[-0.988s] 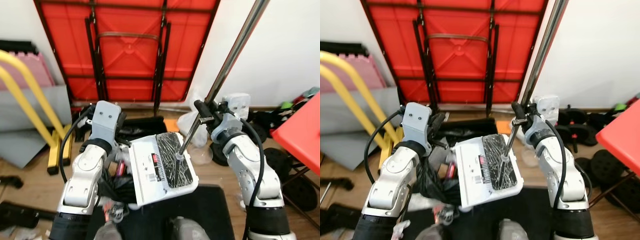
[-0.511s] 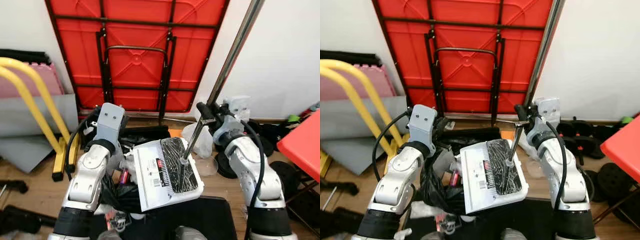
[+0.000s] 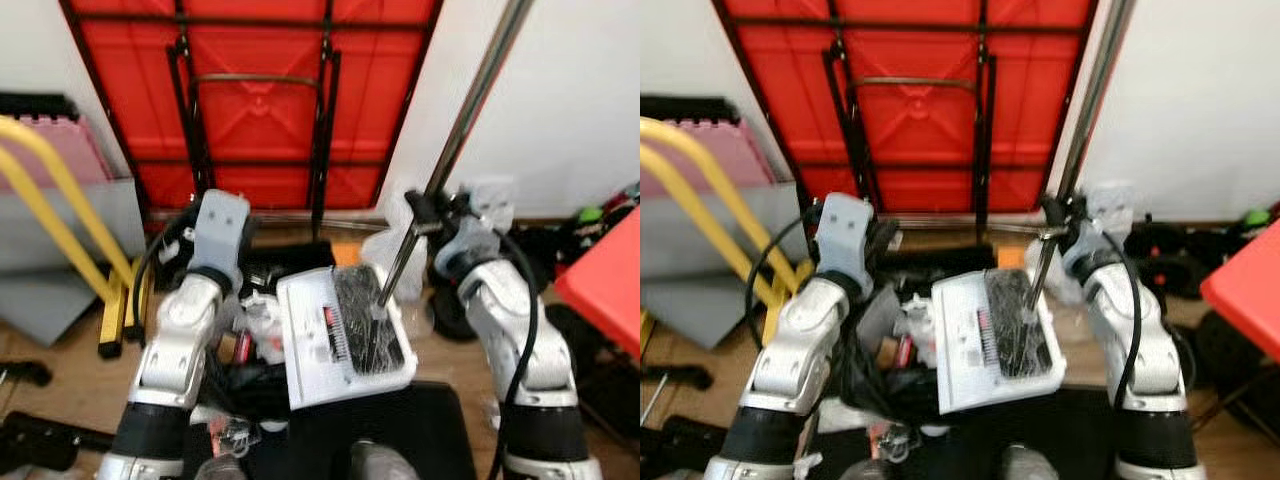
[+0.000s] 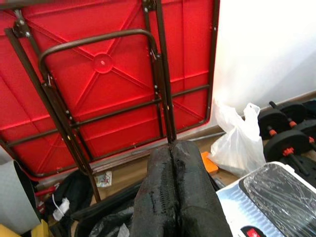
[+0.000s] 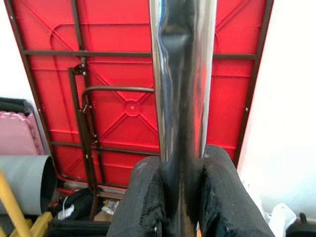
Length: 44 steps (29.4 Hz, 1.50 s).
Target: Sweep floor
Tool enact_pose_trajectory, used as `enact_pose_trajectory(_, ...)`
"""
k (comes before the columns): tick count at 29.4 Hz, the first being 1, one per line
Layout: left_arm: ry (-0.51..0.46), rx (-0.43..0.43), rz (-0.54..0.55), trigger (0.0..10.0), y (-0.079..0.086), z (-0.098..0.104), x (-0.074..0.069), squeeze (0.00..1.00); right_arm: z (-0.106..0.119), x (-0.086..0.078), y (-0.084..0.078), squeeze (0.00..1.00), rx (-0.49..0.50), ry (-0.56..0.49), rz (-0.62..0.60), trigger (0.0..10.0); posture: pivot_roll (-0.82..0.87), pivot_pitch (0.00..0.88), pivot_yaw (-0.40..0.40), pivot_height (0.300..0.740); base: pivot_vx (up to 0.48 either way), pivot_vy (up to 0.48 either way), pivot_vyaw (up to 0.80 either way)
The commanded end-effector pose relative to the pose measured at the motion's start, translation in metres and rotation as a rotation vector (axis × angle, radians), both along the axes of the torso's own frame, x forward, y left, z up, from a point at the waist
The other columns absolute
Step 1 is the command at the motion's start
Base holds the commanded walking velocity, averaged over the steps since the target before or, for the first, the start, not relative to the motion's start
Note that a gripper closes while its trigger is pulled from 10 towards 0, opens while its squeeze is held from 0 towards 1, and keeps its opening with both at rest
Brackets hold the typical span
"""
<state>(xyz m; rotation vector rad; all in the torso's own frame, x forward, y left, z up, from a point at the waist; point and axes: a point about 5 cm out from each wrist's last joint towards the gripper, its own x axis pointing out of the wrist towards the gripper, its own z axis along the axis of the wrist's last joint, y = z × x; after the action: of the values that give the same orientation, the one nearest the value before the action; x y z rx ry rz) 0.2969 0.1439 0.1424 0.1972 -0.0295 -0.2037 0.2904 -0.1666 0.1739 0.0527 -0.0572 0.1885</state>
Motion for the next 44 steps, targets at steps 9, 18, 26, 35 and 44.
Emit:
enact_pose_trajectory(9, 0.024, -0.001, 0.033, 10.0, 0.005, -0.005, 0.003, 0.00, 0.015, 0.001, 0.003, 0.00, 0.015, -0.077, 0.011, 10.0, -0.17, 0.024, -0.110, 0.740, 0.000, 0.000, 0.00)
enact_pose_trajectory(18, 0.053, -0.016, 0.044, 10.0, 0.009, -0.008, 0.005, 0.00, 0.014, 0.002, 0.003, 0.00, 0.013, -0.072, 0.007, 10.0, -0.17, 0.026, -0.109, 0.740, 0.000, 0.000, 0.00)
enact_pose_trajectory(26, 0.071, -0.041, 0.039, 10.0, 0.009, -0.010, 0.006, 0.00, 0.011, 0.003, 0.003, 0.00, 0.002, -0.045, 0.001, 10.0, -0.17, 0.027, -0.111, 0.740, 0.000, 0.000, 0.00)
enact_pose_trajectory(35, 0.075, -0.040, 0.036, 10.0, 0.009, -0.011, 0.006, 0.00, 0.011, 0.003, 0.004, 0.00, 0.001, -0.044, 0.002, 10.0, -0.17, 0.030, -0.114, 0.740, -0.027, 0.000, -0.18)
enact_pose_trajectory(44, 0.075, -0.042, 0.035, 10.0, 0.007, -0.011, 0.006, 0.00, 0.011, 0.003, 0.003, 0.00, 0.002, -0.048, 0.004, 10.0, -0.17, 0.030, -0.115, 0.740, -0.080, 0.000, -0.18)
